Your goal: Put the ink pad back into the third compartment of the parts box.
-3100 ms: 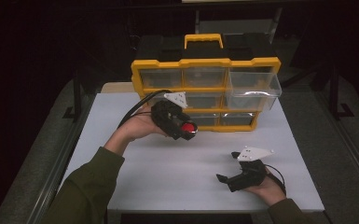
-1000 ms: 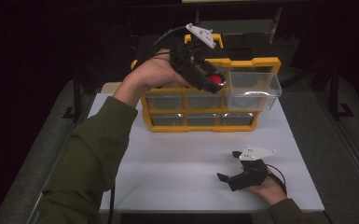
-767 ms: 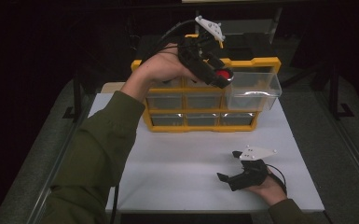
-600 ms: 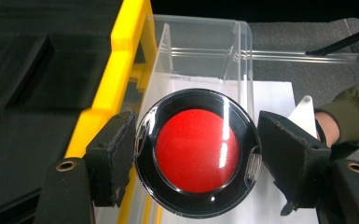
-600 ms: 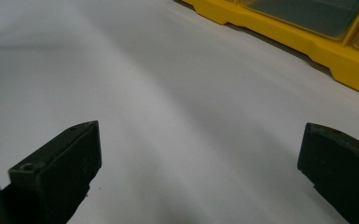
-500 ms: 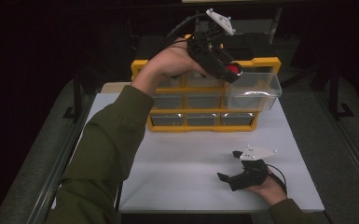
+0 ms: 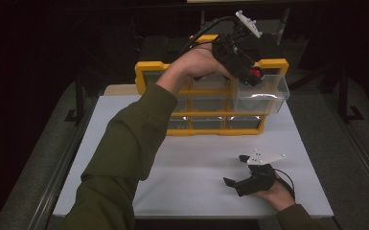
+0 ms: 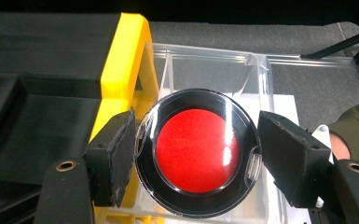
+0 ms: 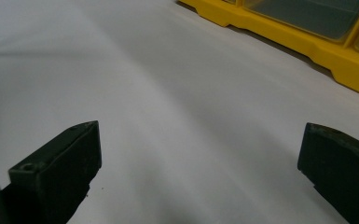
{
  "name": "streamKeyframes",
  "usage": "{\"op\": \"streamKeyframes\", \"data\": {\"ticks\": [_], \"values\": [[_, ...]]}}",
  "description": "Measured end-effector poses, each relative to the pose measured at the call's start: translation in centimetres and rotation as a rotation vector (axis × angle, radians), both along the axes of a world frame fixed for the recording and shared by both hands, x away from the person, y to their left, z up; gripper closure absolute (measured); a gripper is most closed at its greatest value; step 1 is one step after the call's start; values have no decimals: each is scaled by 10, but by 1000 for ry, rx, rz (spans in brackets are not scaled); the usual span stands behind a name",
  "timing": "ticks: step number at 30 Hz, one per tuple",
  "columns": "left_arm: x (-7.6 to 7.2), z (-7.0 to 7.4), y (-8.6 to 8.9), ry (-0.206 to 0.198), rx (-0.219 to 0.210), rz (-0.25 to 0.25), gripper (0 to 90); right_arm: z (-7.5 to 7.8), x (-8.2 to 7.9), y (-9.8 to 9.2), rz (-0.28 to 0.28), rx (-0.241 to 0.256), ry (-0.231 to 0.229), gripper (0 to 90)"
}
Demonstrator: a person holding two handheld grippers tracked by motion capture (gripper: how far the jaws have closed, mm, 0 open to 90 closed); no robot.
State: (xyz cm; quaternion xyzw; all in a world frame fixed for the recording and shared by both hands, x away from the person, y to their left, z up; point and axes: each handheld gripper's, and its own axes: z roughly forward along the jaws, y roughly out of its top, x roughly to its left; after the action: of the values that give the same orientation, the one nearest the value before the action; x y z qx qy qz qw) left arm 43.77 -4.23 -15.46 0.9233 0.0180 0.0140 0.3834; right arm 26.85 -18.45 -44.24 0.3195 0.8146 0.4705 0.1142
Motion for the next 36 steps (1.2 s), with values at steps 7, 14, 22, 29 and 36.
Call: {"op": "streamKeyframes", "data": {"ticks": [7,14,22,29,36], "values": [[-1,-3,-4,16,-7,-12,271,0,0,-1,-2,3,0,0],[-3,2,5,18,-28,-11,250,0,-1,-3,-10,4,-1,0],[-13,3,36,-6,-61,33,209,-1,-2,-4,-15,-3,-2,0],[-25,-3,71,-11,-92,65,199,-2,-2,-4,-21,-14,3,0],[-34,-28,100,-15,-92,93,181,-2,-1,-4,-21,-22,2,0]]}}
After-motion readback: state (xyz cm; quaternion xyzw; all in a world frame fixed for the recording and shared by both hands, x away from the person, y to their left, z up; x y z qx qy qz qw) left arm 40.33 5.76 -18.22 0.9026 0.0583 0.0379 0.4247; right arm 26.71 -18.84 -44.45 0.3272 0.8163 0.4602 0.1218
